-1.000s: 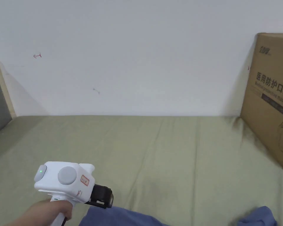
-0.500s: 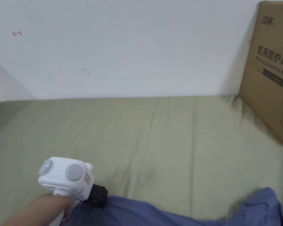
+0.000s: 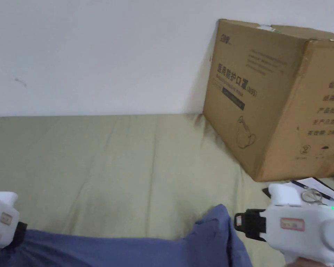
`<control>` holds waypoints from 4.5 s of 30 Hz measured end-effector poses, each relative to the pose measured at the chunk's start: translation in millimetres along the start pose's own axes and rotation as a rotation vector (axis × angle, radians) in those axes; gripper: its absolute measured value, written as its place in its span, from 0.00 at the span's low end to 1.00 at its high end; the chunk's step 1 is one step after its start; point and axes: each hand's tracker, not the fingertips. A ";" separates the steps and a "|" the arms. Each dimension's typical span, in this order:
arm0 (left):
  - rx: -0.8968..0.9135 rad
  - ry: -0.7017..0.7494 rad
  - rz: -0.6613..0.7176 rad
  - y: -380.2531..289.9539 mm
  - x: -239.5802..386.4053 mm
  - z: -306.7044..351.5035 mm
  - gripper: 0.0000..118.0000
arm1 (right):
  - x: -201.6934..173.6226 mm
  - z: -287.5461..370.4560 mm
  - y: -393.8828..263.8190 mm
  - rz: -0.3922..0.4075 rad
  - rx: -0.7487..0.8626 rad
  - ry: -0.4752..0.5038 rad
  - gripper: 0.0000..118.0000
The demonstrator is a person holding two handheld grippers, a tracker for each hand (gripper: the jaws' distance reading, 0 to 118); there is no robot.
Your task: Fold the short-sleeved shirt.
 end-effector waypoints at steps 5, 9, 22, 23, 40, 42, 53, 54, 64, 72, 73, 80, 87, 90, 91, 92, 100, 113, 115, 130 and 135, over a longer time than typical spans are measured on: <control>0.022 -0.017 0.038 -3.3 0.2 19.6 0.01 | 22.3 -73.4 30.0 -0.020 -0.210 -0.167 0.43; 0.025 -0.005 0.035 -7.5 -1.3 21.0 0.01 | 35.3 -111.7 26.2 -0.057 -0.314 -0.241 1.00; -0.072 0.021 0.079 -21.5 -19.9 -10.1 0.01 | 50.9 -132.2 18.4 0.045 -0.403 -0.338 0.65; -0.078 0.013 0.098 -22.8 -21.8 -10.4 0.01 | 52.9 -127.3 21.0 0.037 -0.397 -0.316 0.52; 0.025 -0.011 0.163 -25.6 -36.8 84.6 0.01 | 60.0 38.1 43.3 -0.008 -0.093 0.125 0.00; 0.080 -0.027 0.151 -26.1 -37.7 115.6 0.01 | 55.4 71.6 44.6 -0.014 -0.036 0.191 0.00; 0.407 -0.039 0.100 -15.5 -47.0 331.4 0.01 | -22.4 257.2 80.5 0.170 0.308 0.218 0.00; 0.438 -0.039 0.106 -12.4 -48.8 348.9 0.01 | -30.5 271.1 88.0 0.176 0.341 0.218 0.00; 0.607 0.012 0.136 66.1 -49.4 421.6 0.01 | -109.9 311.7 210.3 0.244 0.506 0.104 0.00; 0.734 0.069 0.135 164.2 -54.0 413.1 0.01 | -161.7 294.2 305.9 0.283 0.672 -0.020 0.00; 0.747 0.078 0.137 174.8 -54.5 409.4 0.01 | -167.6 290.0 315.1 0.291 0.688 -0.039 0.00; 0.796 0.110 0.160 213.3 -59.6 365.1 0.01 | -193.9 249.8 345.6 0.361 0.762 -0.123 0.00; 0.583 0.082 0.125 186.0 -41.9 239.5 0.01 | -155.1 115.0 283.6 0.307 0.551 -0.123 0.00; 0.398 -0.002 0.137 135.6 -24.8 156.9 0.01 | -118.3 28.9 217.8 0.217 0.352 -0.104 0.00; 0.324 -0.026 0.146 113.9 -20.2 128.3 0.01 | -106.7 2.6 189.2 0.197 0.276 -0.093 0.00; 0.261 -0.033 0.159 92.9 -15.5 104.4 0.01 | -96.5 -18.7 162.0 0.183 0.215 -0.085 0.00; -0.076 -0.109 0.230 -101.2 -13.7 25.1 0.01 | 6.9 -76.2 -47.8 0.067 -0.214 -0.036 0.00; 0.003 -0.136 0.234 -262.0 -44.3 145.3 0.01 | 75.1 110.1 -184.8 0.198 -0.274 -0.041 0.00; -0.020 -0.145 0.223 -278.3 -42.0 151.6 0.01 | 79.5 121.2 -198.8 0.202 -0.285 -0.051 0.00; 0.014 -0.030 0.082 -305.8 -26.5 178.3 0.88 | 69.3 101.4 -220.7 0.261 -0.310 -0.229 0.91; 0.255 -0.099 0.153 -302.1 -29.0 253.2 0.99 | 40.9 157.4 -201.1 0.231 -0.087 -0.141 0.94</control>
